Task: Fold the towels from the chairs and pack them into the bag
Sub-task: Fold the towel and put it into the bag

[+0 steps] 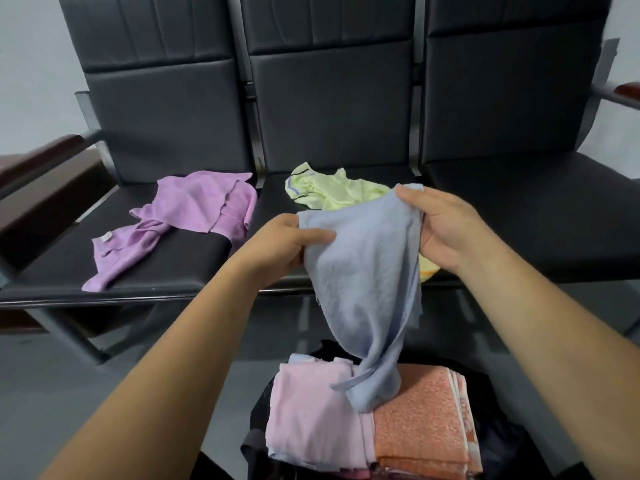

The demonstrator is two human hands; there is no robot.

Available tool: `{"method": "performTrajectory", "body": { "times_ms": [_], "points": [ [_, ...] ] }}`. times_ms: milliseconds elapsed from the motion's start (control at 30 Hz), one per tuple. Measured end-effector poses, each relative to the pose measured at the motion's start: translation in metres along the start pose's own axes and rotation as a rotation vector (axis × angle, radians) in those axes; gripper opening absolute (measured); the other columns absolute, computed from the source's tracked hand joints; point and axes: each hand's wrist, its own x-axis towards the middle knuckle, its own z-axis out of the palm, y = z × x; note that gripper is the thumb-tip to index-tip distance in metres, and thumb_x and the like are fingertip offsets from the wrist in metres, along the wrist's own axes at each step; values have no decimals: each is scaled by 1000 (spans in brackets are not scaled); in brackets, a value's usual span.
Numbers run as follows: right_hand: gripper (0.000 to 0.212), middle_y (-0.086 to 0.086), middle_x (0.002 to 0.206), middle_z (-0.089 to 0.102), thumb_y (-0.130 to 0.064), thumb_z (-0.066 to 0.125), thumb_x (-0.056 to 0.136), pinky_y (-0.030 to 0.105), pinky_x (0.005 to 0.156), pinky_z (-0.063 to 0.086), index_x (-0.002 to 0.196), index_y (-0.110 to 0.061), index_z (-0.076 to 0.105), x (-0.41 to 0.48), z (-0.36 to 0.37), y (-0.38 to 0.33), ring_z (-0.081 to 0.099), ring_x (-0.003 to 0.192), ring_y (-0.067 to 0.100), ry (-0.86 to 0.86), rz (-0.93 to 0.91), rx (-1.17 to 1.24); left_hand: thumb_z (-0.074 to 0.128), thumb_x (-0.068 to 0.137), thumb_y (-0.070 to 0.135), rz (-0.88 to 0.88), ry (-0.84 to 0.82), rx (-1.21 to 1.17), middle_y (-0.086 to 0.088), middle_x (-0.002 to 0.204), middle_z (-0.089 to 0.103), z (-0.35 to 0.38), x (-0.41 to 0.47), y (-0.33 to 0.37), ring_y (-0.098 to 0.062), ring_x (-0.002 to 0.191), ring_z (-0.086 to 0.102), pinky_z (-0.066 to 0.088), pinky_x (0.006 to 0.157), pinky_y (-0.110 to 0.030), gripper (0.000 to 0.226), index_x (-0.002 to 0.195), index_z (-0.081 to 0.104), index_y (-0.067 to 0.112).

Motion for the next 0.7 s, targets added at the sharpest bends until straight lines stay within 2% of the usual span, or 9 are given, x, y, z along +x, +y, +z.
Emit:
{"method": "performTrajectory", "body": {
  "times_ms": [133,233,333,433,500,567,633,700],
  "points": [
    [19,10,102,75,-15,72,89,31,81,60,103,-3,71,2,-4,-7,74,99,20,-54,25,169,63,97,15,52,111,-137,-7,95,77,8,6,6,-19,86,72,58,73,-31,14,98,74,7],
    [22,11,114,73,-12,64,94,27,87,59,112,-1,70,-2,-4,-12,72,107,18,-167,35,154,61,100,22,171,114,-249,-7,106,76,7,4,15,-20,97,71,56,84,-33,21,110,72,7],
    [30,16,125,70,-4,60,97,31,92,58,125,4,64,-1,-9,-13,70,115,23,-165,-11,124,64,97,13,249,-16,-157,-7,119,71,2,-1,15,-23,104,70,57,90,-39,32,129,64,14],
    [32,16,125,71,-8,63,98,40,96,58,129,0,63,-3,-16,-11,69,116,27,-131,-86,-28,57,99,1,286,1,102,-11,119,71,2,-5,12,-25,108,71,59,87,-39,35,132,60,14],
    [26,10,118,75,-11,64,98,39,92,58,123,-7,68,-7,-17,-10,72,110,24,-77,-128,-233,53,102,2,282,32,141,-11,114,73,4,-6,13,-23,103,72,61,84,-39,31,129,62,12],
    [19,5,109,78,-13,67,97,35,87,59,115,-10,72,-11,-18,-11,74,103,20,14,-143,-333,52,103,6,244,52,107,-9,106,74,4,-8,14,-21,95,73,62,81,-37,22,121,64,8],
    [19,6,106,78,-12,70,95,31,81,60,112,-5,73,-12,-19,-12,75,100,19,69,-104,-283,51,103,8,215,76,76,-5,93,74,3,-9,14,-16,83,72,61,74,-30,15,110,65,5],
    [26,11,112,76,-12,71,93,30,80,61,116,1,70,-15,-18,-15,74,105,22,28,-22,-167,52,103,9,220,95,23,0,83,72,4,-10,14,-13,73,68,58,68,-27,14,102,65,8]
  ]
}}
